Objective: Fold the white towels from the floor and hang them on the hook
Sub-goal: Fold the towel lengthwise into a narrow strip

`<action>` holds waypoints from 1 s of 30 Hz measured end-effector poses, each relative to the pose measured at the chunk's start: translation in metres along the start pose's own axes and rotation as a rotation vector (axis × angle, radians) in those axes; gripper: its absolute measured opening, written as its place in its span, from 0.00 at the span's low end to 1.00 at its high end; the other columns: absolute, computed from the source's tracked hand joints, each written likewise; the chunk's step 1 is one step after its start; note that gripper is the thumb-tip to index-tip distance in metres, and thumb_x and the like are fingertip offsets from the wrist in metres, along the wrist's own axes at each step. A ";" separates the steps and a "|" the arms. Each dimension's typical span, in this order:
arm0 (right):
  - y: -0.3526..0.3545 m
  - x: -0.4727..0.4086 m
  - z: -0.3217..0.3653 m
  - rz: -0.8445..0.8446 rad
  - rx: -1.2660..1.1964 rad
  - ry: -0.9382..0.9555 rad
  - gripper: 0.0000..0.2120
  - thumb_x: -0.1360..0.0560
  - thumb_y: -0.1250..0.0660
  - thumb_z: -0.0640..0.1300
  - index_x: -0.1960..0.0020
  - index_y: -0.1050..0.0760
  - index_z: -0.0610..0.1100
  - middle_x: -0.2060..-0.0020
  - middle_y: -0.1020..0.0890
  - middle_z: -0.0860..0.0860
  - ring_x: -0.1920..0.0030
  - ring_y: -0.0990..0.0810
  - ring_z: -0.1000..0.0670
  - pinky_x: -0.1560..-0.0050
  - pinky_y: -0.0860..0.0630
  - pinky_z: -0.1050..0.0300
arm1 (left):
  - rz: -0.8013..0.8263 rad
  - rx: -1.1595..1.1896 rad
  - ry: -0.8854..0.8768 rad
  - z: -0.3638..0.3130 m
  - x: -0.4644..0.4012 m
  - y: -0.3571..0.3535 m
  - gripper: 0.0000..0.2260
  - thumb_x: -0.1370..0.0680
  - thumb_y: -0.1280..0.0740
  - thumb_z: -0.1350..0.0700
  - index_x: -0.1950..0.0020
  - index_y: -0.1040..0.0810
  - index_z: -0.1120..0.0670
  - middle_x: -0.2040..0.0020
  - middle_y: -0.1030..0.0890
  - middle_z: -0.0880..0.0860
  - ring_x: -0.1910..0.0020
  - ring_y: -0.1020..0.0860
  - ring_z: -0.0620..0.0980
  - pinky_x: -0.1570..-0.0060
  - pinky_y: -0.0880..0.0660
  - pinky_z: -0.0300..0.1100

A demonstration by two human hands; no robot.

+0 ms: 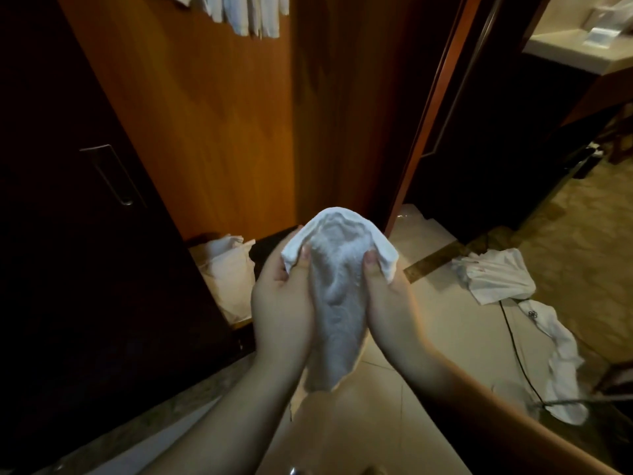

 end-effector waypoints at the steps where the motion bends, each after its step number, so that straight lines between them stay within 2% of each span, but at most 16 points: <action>1: -0.003 0.004 0.000 0.015 0.001 -0.021 0.36 0.27 0.45 0.73 0.27 0.30 0.53 0.39 0.19 0.55 0.39 0.20 0.57 0.40 0.25 0.60 | 0.029 0.021 0.004 -0.003 0.006 -0.002 0.08 0.18 0.34 0.49 0.41 0.18 0.43 0.50 0.15 0.37 0.49 0.18 0.35 0.57 0.24 0.26; 3: -0.007 0.011 0.000 0.052 0.002 -0.063 0.37 0.30 0.46 0.76 0.30 0.29 0.56 0.43 0.18 0.58 0.43 0.19 0.60 0.47 0.24 0.67 | 0.080 0.033 0.007 -0.009 0.015 -0.005 0.08 0.20 0.35 0.46 0.42 0.20 0.40 0.50 0.16 0.36 0.50 0.19 0.32 0.58 0.25 0.25; 7: -0.013 0.015 0.002 0.128 -0.046 -0.082 0.17 0.26 0.45 0.69 0.43 0.29 0.63 0.53 0.21 0.77 0.50 0.22 0.73 0.58 0.28 0.79 | 0.164 -0.008 -0.012 -0.017 0.026 -0.009 0.17 0.29 0.31 0.32 0.44 0.25 0.36 0.50 0.17 0.35 0.47 0.21 0.32 0.49 0.22 0.33; 8: -0.013 0.015 0.004 0.147 -0.067 -0.073 0.18 0.27 0.44 0.70 0.43 0.29 0.64 0.52 0.21 0.77 0.49 0.22 0.73 0.56 0.28 0.79 | 0.184 -0.010 -0.014 -0.017 0.027 -0.010 0.19 0.31 0.32 0.33 0.43 0.25 0.37 0.50 0.17 0.36 0.46 0.20 0.33 0.46 0.22 0.34; 10: -0.011 0.012 0.006 0.177 -0.084 -0.044 0.21 0.29 0.44 0.73 0.40 0.29 0.68 0.46 0.19 0.71 0.43 0.21 0.67 0.46 0.25 0.75 | 0.244 0.038 0.013 -0.018 0.028 -0.009 0.17 0.27 0.31 0.39 0.39 0.23 0.39 0.46 0.16 0.42 0.43 0.19 0.38 0.40 0.22 0.42; 13: -0.007 0.011 0.014 0.233 -0.066 0.009 0.16 0.29 0.46 0.74 0.42 0.31 0.80 0.42 0.21 0.70 0.39 0.23 0.64 0.38 0.27 0.70 | 0.352 0.072 0.075 -0.021 0.027 -0.006 0.16 0.23 0.34 0.44 0.35 0.22 0.42 0.42 0.16 0.48 0.40 0.19 0.44 0.37 0.23 0.53; 15: -0.005 0.011 0.021 0.283 -0.043 0.064 0.26 0.32 0.47 0.79 0.36 0.34 0.73 0.43 0.21 0.68 0.38 0.23 0.65 0.36 0.27 0.67 | 0.435 0.087 0.129 -0.021 0.023 -0.003 0.14 0.23 0.34 0.43 0.39 0.20 0.42 0.42 0.16 0.51 0.40 0.19 0.47 0.39 0.23 0.51; 17: 0.000 0.011 0.025 0.351 -0.069 0.087 0.39 0.38 0.44 0.83 0.33 0.36 0.64 0.43 0.21 0.67 0.38 0.23 0.63 0.37 0.25 0.66 | 0.554 0.242 0.251 -0.020 0.018 0.000 0.18 0.27 0.35 0.43 0.41 0.16 0.46 0.41 0.16 0.53 0.39 0.19 0.48 0.42 0.21 0.44; 18: 0.002 0.011 0.029 0.384 -0.073 0.100 0.42 0.39 0.42 0.83 0.32 0.35 0.62 0.42 0.21 0.66 0.38 0.23 0.62 0.37 0.25 0.65 | 0.611 0.308 0.281 -0.020 0.015 0.002 0.19 0.26 0.37 0.43 0.41 0.15 0.47 0.38 0.17 0.53 0.36 0.21 0.47 0.41 0.22 0.41; 19: 0.004 0.010 0.033 0.404 -0.056 0.112 0.41 0.38 0.40 0.82 0.32 0.33 0.62 0.43 0.20 0.66 0.38 0.22 0.61 0.37 0.25 0.64 | 0.648 0.346 0.289 -0.021 0.013 0.003 0.19 0.24 0.41 0.44 0.39 0.16 0.46 0.34 0.19 0.51 0.33 0.23 0.46 0.37 0.24 0.39; 20: 0.006 0.010 0.037 0.410 -0.031 0.118 0.34 0.35 0.38 0.79 0.34 0.29 0.65 0.45 0.19 0.66 0.39 0.21 0.61 0.38 0.25 0.65 | 0.663 0.346 0.290 -0.021 0.009 0.004 0.21 0.22 0.45 0.45 0.37 0.17 0.45 0.31 0.21 0.51 0.30 0.25 0.46 0.34 0.26 0.39; 22: 0.008 0.007 0.042 0.377 0.011 0.144 0.14 0.29 0.36 0.71 0.44 0.27 0.76 0.49 0.19 0.70 0.43 0.21 0.64 0.43 0.25 0.70 | 0.686 0.329 0.304 -0.025 0.004 0.004 0.24 0.22 0.48 0.43 0.36 0.17 0.47 0.32 0.21 0.51 0.31 0.25 0.46 0.35 0.25 0.41; 23: 0.008 0.006 0.042 0.340 0.029 0.163 0.09 0.27 0.36 0.68 0.47 0.27 0.79 0.50 0.19 0.72 0.43 0.21 0.65 0.45 0.26 0.72 | 0.698 0.317 0.305 -0.026 0.002 0.004 0.25 0.22 0.48 0.42 0.35 0.18 0.50 0.34 0.20 0.52 0.32 0.23 0.46 0.38 0.25 0.41; 25: 0.009 0.004 0.042 0.263 0.019 0.178 0.09 0.26 0.38 0.67 0.46 0.26 0.75 0.49 0.19 0.71 0.44 0.21 0.66 0.46 0.26 0.74 | 0.718 0.323 0.295 -0.028 0.000 0.002 0.27 0.22 0.47 0.42 0.31 0.22 0.54 0.36 0.18 0.53 0.35 0.21 0.46 0.42 0.23 0.39; 27: 0.011 0.003 0.040 0.208 -0.030 0.163 0.16 0.25 0.39 0.69 0.42 0.26 0.66 0.48 0.17 0.67 0.44 0.19 0.64 0.45 0.24 0.70 | 0.742 0.381 0.312 -0.034 -0.001 0.000 0.28 0.22 0.47 0.44 0.30 0.24 0.57 0.35 0.18 0.53 0.35 0.21 0.46 0.40 0.23 0.39; 30: 0.023 -0.006 0.044 0.198 -0.098 0.135 0.14 0.22 0.42 0.62 0.43 0.24 0.57 0.50 0.15 0.61 0.47 0.16 0.59 0.52 0.22 0.69 | 0.806 0.386 0.237 -0.047 -0.003 -0.001 0.28 0.19 0.52 0.45 0.37 0.17 0.58 0.30 0.22 0.48 0.30 0.26 0.45 0.36 0.25 0.40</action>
Point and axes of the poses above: each hand's wrist, its own x-axis away from the middle knuckle, its own y-axis out of the back of the hand, z = x × y, the point moved 1 cm from there along -x, towards the middle knuckle
